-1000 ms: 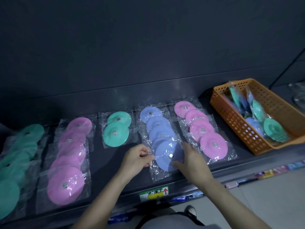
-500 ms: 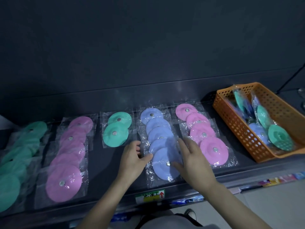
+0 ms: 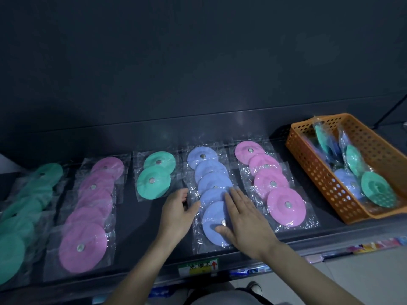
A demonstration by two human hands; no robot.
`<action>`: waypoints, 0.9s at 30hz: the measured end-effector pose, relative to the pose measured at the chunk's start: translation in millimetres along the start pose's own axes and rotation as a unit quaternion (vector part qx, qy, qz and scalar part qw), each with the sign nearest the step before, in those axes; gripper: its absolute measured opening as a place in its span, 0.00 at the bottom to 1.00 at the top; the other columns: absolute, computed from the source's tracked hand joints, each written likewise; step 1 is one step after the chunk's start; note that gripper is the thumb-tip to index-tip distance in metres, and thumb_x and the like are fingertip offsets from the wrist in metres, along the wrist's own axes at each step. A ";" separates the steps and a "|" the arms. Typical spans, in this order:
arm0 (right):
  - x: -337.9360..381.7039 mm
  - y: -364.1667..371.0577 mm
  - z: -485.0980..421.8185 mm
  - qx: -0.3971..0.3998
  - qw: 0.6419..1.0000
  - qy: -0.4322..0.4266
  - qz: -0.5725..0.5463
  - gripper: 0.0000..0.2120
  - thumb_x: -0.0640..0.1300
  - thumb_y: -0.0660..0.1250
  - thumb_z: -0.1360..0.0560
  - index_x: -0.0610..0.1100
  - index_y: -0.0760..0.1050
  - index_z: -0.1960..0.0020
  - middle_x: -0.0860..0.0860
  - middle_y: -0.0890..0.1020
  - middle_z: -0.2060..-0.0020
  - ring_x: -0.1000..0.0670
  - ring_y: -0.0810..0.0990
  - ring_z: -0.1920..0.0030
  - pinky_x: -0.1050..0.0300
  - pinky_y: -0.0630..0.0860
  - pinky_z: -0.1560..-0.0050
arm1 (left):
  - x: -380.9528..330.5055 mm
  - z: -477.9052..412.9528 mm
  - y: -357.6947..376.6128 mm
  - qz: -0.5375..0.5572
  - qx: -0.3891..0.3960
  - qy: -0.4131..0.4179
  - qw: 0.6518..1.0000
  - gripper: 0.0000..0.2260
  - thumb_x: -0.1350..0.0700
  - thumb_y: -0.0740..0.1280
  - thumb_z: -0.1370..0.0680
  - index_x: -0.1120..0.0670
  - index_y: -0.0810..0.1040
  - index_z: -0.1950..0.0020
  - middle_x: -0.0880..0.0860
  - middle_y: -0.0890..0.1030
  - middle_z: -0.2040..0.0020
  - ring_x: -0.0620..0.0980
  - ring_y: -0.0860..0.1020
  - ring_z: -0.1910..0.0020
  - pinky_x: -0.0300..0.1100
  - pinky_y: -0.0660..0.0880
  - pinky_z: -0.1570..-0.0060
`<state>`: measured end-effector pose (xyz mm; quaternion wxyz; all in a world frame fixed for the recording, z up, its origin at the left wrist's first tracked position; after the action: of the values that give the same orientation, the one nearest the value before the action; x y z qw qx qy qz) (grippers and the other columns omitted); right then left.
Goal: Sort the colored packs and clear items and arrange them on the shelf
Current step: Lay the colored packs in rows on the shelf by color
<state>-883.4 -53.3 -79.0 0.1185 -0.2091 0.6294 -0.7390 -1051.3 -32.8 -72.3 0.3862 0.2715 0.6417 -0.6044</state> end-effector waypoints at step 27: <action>11.8 -15.8 -19.7 -0.059 0.995 -0.015 -0.074 0.31 0.61 0.52 0.21 0.45 0.56 0.24 0.44 0.54 0.23 0.46 0.49 0.23 0.55 0.43 0.24 | -4.4 -19.4 -39.0 -0.255 0.009 0.136 0.957 0.19 0.60 0.66 0.23 0.61 0.72 0.33 0.63 0.64 0.28 0.62 0.60 0.27 0.54 0.59 0.28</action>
<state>-901.4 -38.4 -64.0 0.0599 -0.2729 0.6527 -0.7042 -1083.9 -17.9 -47.2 0.1260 0.1819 0.7306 -0.6459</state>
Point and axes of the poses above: each hand's wrist, its own z-axis away from the middle knuckle, its own y-axis out of the palm, x = y × z, the point moved 10 cm from there along -z, towards the middle knuckle
